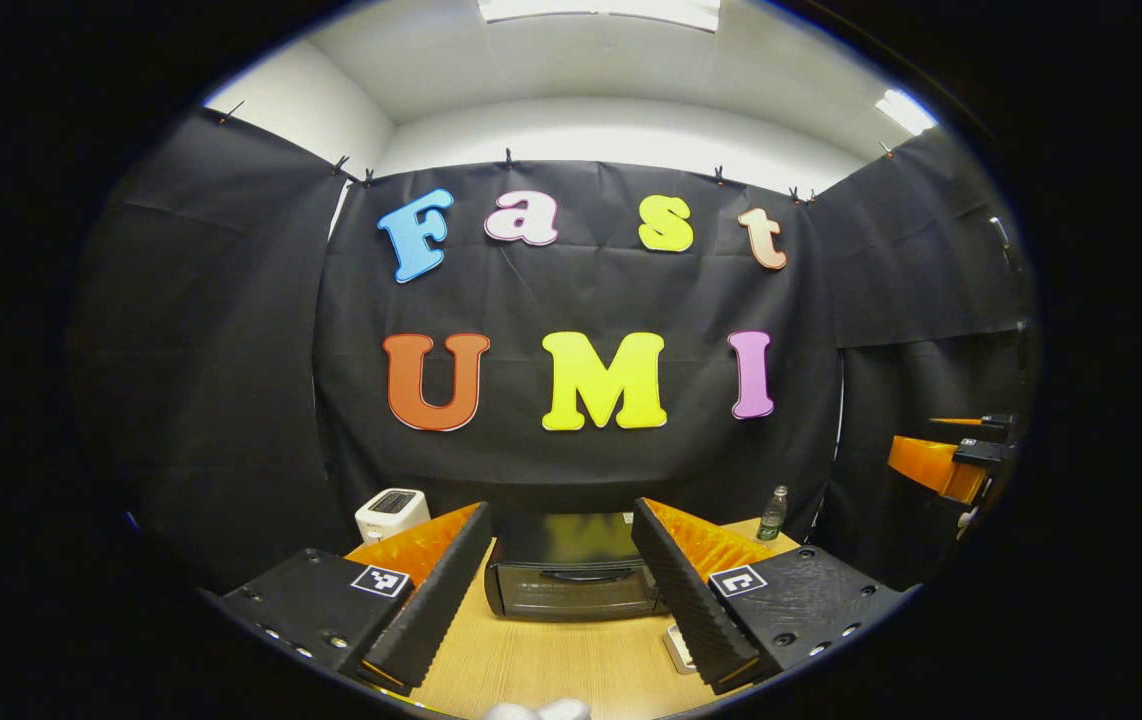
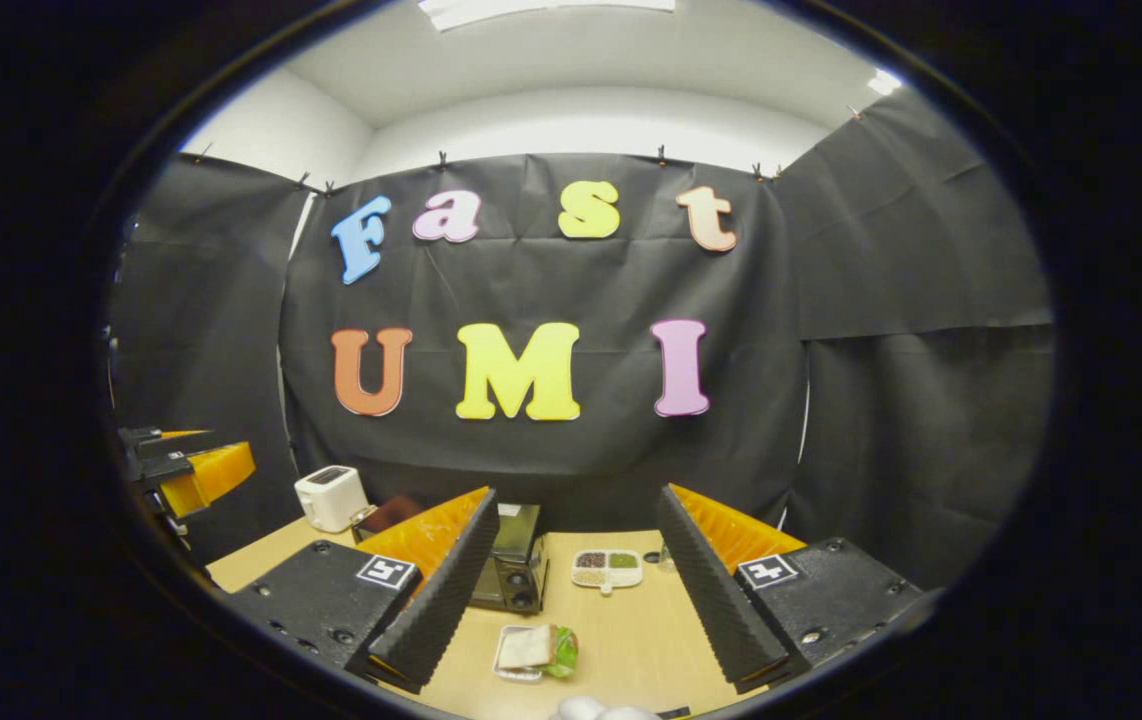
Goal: Open the electric oven with the left hand, put the food in, and close the electric oven.
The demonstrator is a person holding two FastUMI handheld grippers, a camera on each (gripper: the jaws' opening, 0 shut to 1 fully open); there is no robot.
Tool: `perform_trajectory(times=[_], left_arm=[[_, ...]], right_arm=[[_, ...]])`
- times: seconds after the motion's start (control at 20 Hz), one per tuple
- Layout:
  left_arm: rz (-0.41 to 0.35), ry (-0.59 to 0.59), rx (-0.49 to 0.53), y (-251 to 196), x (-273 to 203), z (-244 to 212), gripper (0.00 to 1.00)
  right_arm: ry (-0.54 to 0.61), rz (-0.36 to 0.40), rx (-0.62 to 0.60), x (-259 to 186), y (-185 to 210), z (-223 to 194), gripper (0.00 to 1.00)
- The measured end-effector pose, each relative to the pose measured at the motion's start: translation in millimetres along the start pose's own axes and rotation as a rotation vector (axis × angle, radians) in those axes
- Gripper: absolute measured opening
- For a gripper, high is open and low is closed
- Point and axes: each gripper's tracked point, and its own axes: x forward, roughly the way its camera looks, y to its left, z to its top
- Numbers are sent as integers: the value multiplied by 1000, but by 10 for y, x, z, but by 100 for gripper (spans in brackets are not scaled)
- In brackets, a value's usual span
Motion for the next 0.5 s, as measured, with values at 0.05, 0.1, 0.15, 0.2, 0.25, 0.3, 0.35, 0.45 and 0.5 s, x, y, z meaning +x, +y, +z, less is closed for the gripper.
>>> perform_trajectory(times=[0.05, 0.1, 0.15, 0.2, 0.25, 0.3, 0.35, 0.45, 0.5], left_arm=[[3, -1, 4, 15, 16, -4, 93], [3, -3, 7, 23, 31, -18, 93], [2, 1, 9, 26, 51, -35, 93], [3, 1, 10, 24, 60, -64, 93], [3, 6, 9, 28, 87, -87, 93], [3, 5, 8, 29, 113, -104, 93], [2, 2, 11, 24, 143, -130, 93], [2, 8, 27, 40, 235, -229, 93], [0, 14, 28, 29, 288, -309, 93]], right_arm=[[2, 0, -3, -4, -2, -2, 100], [2, 0, -6, 1, 0, -12, 99], [2, -1, -6, 10, 1, -3, 99], [5, -1, -8, 18, 0, -25, 99], [7, -1, -7, 28, -4, -25, 99], [7, 0, -5, 28, -14, -29, 99], [3, 2, -1, 35, -18, -24, 99], [2, 3, 8, 51, -17, -25, 99], [0, 4, 12, 58, -25, -34, 99]])
